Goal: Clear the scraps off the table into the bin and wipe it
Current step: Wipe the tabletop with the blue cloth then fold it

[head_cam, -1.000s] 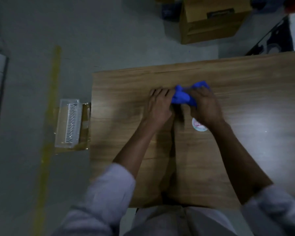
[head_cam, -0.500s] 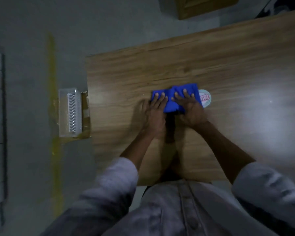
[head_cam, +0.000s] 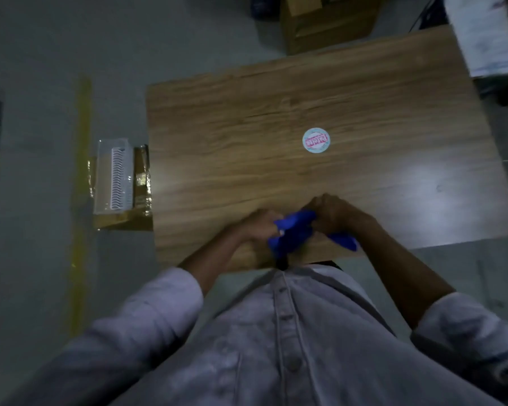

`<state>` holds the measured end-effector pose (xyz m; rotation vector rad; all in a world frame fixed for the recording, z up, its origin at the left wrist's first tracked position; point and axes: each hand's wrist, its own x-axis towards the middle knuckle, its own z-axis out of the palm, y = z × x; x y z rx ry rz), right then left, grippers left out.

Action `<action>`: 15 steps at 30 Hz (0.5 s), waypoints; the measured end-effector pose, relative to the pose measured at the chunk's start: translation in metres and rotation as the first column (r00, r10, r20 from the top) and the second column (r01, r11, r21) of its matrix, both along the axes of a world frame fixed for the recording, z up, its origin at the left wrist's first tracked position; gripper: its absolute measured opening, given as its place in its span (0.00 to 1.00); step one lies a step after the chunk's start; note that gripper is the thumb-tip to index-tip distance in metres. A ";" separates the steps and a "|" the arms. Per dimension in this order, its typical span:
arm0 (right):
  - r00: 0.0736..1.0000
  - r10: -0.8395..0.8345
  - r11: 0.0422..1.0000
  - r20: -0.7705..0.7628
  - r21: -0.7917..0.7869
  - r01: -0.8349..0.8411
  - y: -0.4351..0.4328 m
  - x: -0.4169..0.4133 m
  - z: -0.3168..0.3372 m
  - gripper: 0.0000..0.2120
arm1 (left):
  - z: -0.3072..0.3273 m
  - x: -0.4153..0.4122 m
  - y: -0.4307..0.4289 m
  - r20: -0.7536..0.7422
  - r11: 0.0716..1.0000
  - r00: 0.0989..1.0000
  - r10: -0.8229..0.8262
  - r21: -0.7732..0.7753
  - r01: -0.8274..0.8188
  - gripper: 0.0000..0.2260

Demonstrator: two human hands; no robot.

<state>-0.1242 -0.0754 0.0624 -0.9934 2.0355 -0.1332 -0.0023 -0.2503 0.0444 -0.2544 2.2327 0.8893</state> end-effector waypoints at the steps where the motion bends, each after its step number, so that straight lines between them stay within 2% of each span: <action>1: 0.997 -0.061 0.995 -0.052 -0.079 0.057 0.002 -0.006 0.010 0.16 | 0.006 -0.009 -0.001 -0.084 0.998 0.995 0.058 -0.009 -0.059 0.13; 2: 0.977 -0.148 0.974 -0.151 -0.192 0.118 0.002 -0.011 0.016 0.17 | 0.011 -0.019 -0.001 -0.228 0.991 0.969 0.093 -0.072 -0.112 0.18; 3: 0.936 -0.243 0.938 -0.254 -0.306 0.161 0.000 -0.014 0.018 0.19 | 0.013 -0.027 0.000 -0.379 0.977 0.923 0.061 -0.165 -0.132 0.24; 4: 0.892 -0.319 0.900 -0.321 -0.397 0.179 -0.003 -0.014 0.014 0.22 | 0.013 -0.031 0.001 -0.486 0.955 0.874 0.015 -0.251 -0.157 0.29; 5: 0.869 -0.355 0.874 -0.344 -0.451 0.178 -0.007 -0.014 0.003 0.25 | 0.009 -0.034 0.001 -0.530 0.937 0.848 -0.021 -0.306 -0.168 0.33; 7: 0.913 -0.316 0.899 -0.259 -0.390 0.201 -0.010 -0.006 -0.027 0.31 | -0.015 -0.028 -0.001 -0.452 0.909 0.884 -0.120 -0.408 -0.086 0.36; 9: 0.954 -0.257 0.953 -0.154 -0.202 0.225 -0.005 0.020 -0.065 0.35 | -0.046 -0.004 0.005 -0.296 0.886 0.938 -0.180 -0.463 0.024 0.35; 12: 0.929 -0.341 0.921 -0.144 -0.250 0.300 0.015 0.072 -0.097 0.35 | -0.070 0.037 0.023 -0.295 0.894 0.945 -0.144 -0.449 -0.004 0.32; 14: 0.932 -0.338 0.917 -0.131 -0.270 0.294 0.028 0.103 -0.097 0.35 | -0.066 0.065 0.036 -0.277 0.902 0.952 -0.128 -0.431 -0.004 0.36; 15: 0.939 -0.322 0.919 -0.123 -0.280 0.279 0.037 0.120 -0.095 0.36 | -0.065 0.082 0.042 -0.262 0.905 0.955 -0.136 -0.425 0.012 0.35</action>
